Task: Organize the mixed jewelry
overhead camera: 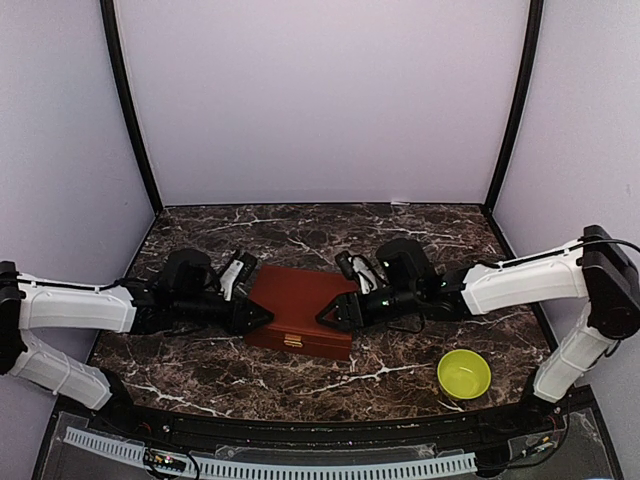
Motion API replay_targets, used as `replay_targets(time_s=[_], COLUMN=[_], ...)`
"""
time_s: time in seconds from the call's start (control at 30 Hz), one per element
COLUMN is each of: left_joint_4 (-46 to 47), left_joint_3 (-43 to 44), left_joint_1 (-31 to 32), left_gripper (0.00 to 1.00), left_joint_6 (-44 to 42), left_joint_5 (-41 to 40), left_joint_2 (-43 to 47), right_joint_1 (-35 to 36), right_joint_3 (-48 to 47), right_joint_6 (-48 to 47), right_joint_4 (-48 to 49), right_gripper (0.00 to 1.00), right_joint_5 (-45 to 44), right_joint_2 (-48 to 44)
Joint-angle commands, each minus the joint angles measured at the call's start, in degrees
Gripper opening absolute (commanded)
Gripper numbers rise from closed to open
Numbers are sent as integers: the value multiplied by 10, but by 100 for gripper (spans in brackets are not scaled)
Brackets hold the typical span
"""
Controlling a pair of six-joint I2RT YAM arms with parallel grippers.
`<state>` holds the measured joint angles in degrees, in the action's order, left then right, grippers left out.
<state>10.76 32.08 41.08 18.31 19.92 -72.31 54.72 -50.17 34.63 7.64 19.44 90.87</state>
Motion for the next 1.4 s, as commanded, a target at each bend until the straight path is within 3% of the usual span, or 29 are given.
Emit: replay_targets(time_s=[0.0, 0.17, 0.33, 0.43, 0.57, 0.77, 0.9, 1.1, 1.23, 1.37], left_joint_4=[54, 66, 42, 17, -4, 36, 57, 120, 157, 146], left_joint_3=[-43, -102, -90, -47, 17, 111, 173, 230, 216, 165], left_joint_1=[2, 4, 3, 4, 4, -11, -53, -174, -286, -375], left_gripper=[34, 32, 34, 41, 50, 64, 65, 66, 66, 66], left_joint_6=[80, 121, 103, 76, 30, -2, -17, -38, -20, -47], left_joint_5=[-38, -57, -71, -91, -108, -101, -55, 8, 28, -6], left_joint_2=[-23, -32, -10, 6, 9, -74, -163, -262, -257, -202], right_joint_1=[6, 6, 6, 6, 4, -55, -112, -212, -282, -375], right_joint_3=[32, 52, 47, 36, 18, -2, -30, -47, -17, 59], right_joint_6=[40, 66, 51, 30, -3, -28, -22, -31, -64, -78], right_joint_4=[20, 25, 21, 11, -8, 15, 47, 87, 90, 100], right_gripper=[65, 64, 65, 69, 82, 93, 94, 94, 95, 94], right_joint_5=[2, 4, -1, -20, -76, -128, -154, -147, -162, -159], right_joint_2=[22, 42, 19, -11, -55, -78, -37, 3, -28, -88])
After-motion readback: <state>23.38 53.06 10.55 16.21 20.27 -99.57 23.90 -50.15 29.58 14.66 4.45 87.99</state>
